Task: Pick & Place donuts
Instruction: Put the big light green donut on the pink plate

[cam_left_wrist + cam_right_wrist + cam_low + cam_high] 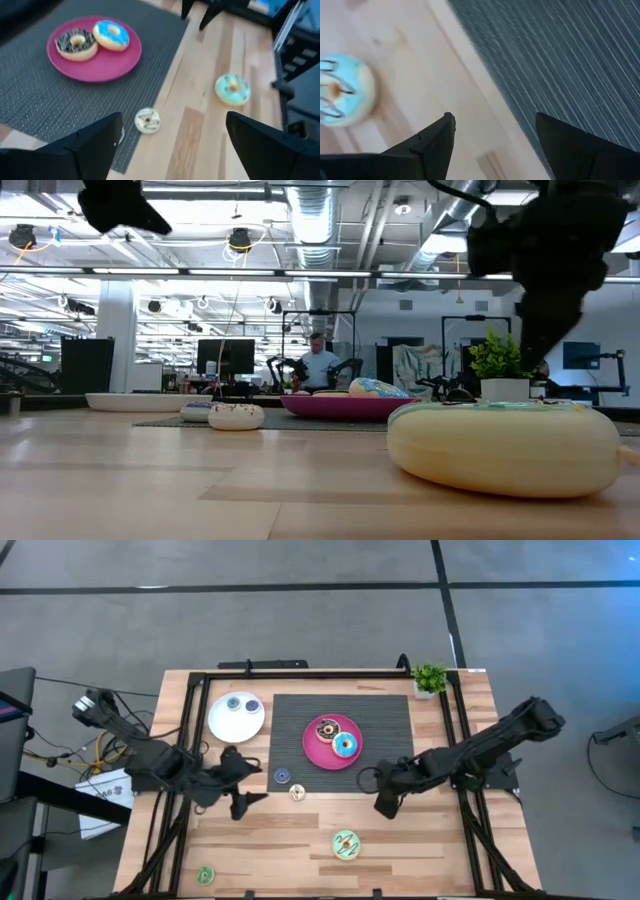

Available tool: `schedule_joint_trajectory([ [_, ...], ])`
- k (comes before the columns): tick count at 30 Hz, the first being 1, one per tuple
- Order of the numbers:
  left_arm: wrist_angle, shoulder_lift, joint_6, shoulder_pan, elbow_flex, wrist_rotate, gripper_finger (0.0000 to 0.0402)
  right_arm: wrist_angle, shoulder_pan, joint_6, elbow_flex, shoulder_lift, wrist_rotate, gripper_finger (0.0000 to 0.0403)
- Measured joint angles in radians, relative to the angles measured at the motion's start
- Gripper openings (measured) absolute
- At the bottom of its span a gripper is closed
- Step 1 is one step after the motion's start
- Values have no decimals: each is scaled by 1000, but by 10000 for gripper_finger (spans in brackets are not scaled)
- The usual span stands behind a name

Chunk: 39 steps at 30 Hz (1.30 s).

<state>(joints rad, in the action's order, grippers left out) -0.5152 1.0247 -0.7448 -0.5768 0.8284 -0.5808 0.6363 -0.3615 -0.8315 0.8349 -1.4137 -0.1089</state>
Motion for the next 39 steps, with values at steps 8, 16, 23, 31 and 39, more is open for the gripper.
schedule_joint_trajectory([
  [8, -43, 42, -118, 34, 0, 79, 350, -331, -38, 456, 23, -86, 13, 265],
  [16, -226, 31, -148, -6, 0, 114, 350, -345, -20, 674, 201, -247, 82, 265],
  [23, -318, 29, -150, -78, 0, 166, 350, -89, -37, 661, 452, -403, 84, 265],
  [31, -389, -14, -111, -253, 0, 74, 350, 204, -73, 506, 712, -602, 87, 265],
  [39, -429, -116, -131, -361, 0, -26, 350, 264, -113, 417, 817, -714, 134, 265],
])
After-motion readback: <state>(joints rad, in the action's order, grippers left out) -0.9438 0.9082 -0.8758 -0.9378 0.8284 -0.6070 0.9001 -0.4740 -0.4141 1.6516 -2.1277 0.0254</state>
